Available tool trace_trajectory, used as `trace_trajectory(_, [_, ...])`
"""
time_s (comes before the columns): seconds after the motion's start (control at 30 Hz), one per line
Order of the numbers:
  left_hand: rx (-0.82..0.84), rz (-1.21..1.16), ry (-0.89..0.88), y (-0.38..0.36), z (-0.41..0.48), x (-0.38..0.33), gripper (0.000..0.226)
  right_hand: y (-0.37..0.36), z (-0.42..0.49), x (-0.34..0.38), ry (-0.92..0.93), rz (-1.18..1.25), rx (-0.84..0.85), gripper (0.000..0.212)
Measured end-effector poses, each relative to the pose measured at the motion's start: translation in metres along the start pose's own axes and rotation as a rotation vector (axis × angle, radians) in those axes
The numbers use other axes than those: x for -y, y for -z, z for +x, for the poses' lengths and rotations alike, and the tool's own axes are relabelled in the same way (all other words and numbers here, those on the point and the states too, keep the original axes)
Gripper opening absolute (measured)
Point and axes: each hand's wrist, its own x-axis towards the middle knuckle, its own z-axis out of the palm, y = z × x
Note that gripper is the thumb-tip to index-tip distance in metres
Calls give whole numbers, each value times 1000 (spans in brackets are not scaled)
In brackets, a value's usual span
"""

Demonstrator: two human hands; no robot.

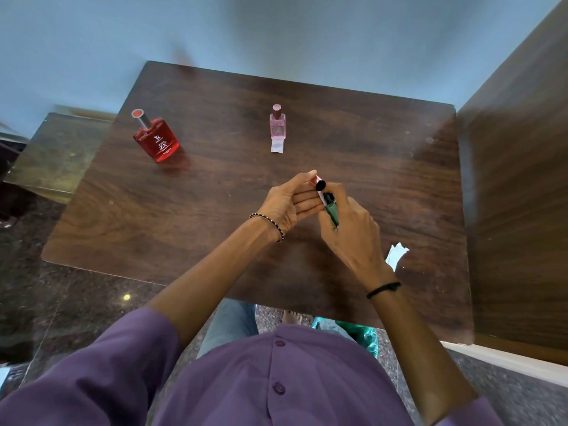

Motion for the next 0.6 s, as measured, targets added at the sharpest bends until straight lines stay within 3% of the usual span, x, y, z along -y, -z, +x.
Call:
trace_trajectory(0.2, [-3,-27,-3,0,-2,0,39,1,0,0,-21,16,-65,34])
trace_trajectory(0.43, [17,-9,-9,-3,-3,0,29,2,-3,1,-19,-17,-62,35])
trace_trajectory(0.6, [49,-27,-17,-2,-6,-2,36,14,-5,-1,-239,408,-98,25])
